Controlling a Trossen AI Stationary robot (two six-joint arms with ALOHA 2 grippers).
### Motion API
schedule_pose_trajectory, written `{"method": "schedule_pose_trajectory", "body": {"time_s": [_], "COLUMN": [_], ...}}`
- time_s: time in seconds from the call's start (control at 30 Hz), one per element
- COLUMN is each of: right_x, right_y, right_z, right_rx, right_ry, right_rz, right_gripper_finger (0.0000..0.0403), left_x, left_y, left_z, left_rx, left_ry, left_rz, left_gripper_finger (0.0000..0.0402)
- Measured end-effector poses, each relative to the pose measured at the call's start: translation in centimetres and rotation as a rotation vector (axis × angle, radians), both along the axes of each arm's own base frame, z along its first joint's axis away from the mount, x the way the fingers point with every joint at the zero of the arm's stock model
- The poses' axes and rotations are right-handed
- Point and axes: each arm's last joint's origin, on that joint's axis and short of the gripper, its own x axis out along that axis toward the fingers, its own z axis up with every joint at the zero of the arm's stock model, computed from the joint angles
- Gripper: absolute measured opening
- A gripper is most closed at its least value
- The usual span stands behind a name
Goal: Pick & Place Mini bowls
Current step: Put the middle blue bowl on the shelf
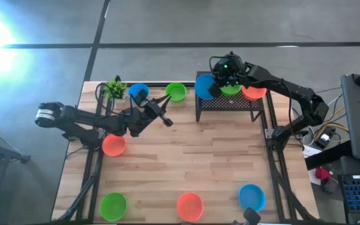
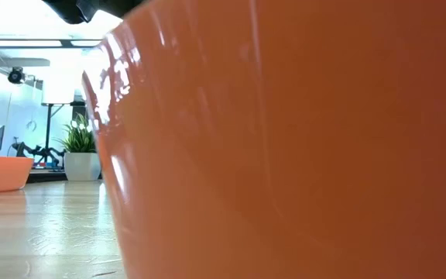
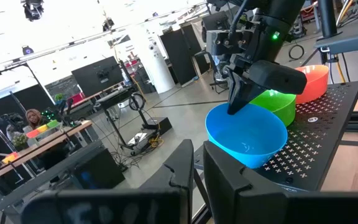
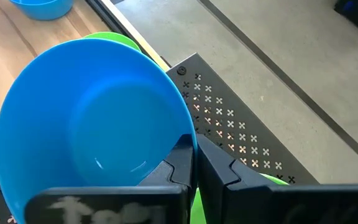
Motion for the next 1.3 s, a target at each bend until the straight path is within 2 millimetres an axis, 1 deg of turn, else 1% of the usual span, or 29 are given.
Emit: {"method": "schedule_pose_trajectory", "body": {"time_s": [0.47,0.83,1.1,1.17,1.3], "right_x": [0.03,0.01,0.14,0.31,0.68], "right_y": [-0.02,-0.05,-0.12,-0.16,0.11], "right_z": [0.03,-0.1,0.03,0.19,0.28], "right_rx": [-0.012,-0.012,-0.023,-0.034,0.011], "right_ry": [0.006,0.009,-0.007,-0.027,-0.081], "right_rz": [0.013,0.01,0.011,0.027,0.142], "right_gripper_finger": [0.001,0.0063,0.0077,0.0075,0.0067], "left_x": [0.0,0.0,0.0,0.0,0.0], "left_y": [0.0,0.0,0.0,0.0,0.0], "left_z": [0.0,0.0,0.0,0.0,0.0], "left_rx": [0.0,0.0,0.0,0.0,0.0], "left_ry": [0.0,0.0,0.0,0.0,0.0], "left_rz": [0.0,0.0,0.0,0.0,0.0], "left_gripper_finger": [0.0032,0.0032,0.0032,0.0032,0.0032]}}
